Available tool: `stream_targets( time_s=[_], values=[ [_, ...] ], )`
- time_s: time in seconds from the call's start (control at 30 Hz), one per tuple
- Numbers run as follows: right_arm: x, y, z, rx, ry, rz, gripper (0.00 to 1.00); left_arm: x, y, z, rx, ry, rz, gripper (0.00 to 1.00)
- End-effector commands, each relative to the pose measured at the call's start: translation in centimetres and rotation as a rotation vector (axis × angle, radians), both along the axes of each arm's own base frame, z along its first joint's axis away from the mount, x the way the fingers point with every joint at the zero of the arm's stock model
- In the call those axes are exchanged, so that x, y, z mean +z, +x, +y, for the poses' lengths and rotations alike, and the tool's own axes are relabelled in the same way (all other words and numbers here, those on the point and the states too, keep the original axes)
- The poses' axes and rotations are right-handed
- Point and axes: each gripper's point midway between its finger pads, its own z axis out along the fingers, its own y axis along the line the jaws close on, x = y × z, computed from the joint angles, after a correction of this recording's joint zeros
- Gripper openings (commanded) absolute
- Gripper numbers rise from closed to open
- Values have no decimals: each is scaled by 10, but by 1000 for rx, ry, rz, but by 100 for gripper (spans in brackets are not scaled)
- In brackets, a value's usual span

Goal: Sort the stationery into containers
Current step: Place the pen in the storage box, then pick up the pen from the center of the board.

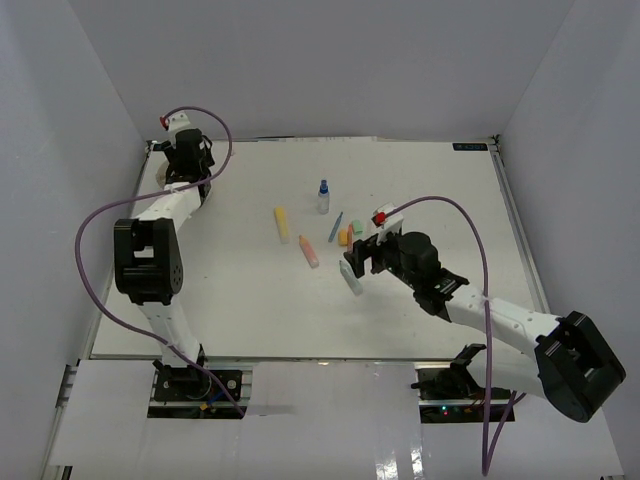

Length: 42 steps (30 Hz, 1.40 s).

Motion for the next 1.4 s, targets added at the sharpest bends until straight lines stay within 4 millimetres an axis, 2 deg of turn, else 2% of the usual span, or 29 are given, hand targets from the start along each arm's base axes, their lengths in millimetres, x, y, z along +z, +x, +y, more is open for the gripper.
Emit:
stream_targets(
  time_s=[0.0,0.07,0.1,0.13,0.2,0.37,0.5,0.53,0.57,0.67,0.77,0.8,0.9,1.0,1.17,1.2,1.37],
  values=[
    [17,9,-8,-57,29,-15,90,77,-19,-3,-27,-34,-94,64],
    [13,10,-10,-64,6,13,90,87,-27,-7,-44,-59,-96,73],
    [17,13,-11,-71,4,14,90,94,-39,-12,-64,-75,-78,78],
    [13,13,-13,-76,-15,35,90,99,-44,-15,-79,-86,-76,88],
    [14,16,-18,-100,-28,46,90,111,-62,-21,-102,-121,-71,98],
    [9,22,-31,-171,-73,79,91,101,-99,-48,-222,-216,-18,98],
    [-1,21,-35,-206,-88,131,96,80,-132,-69,-307,-300,40,98],
    [-4,21,-35,-212,-87,146,97,87,-142,-73,-323,-314,24,98],
    [-7,20,-35,-212,-88,157,97,71,-151,-79,-348,-334,56,98],
    [-15,19,-35,-214,-96,177,98,58,-174,-82,-364,-344,72,98],
    [-20,18,-35,-212,-103,189,98,50,-187,-82,-367,-337,72,98],
    [-21,18,-35,-213,-106,191,98,39,-190,-81,-366,-337,87,98],
    [-26,20,-36,-223,-119,203,99,31,-196,-93,-429,-360,107,98],
    [-29,21,-37,-234,-125,211,100,27,-201,-96,-443,-362,110,98],
    [-33,22,-38,-246,-134,220,100,36,-207,-95,-453,-345,79,98],
    [-33,23,-38,-245,-134,220,96,39,-207,-95,-455,-343,67,98],
    [-32,26,-38,-256,-139,215,94,52,-211,-95,-462,-340,27,98]
  ],
)
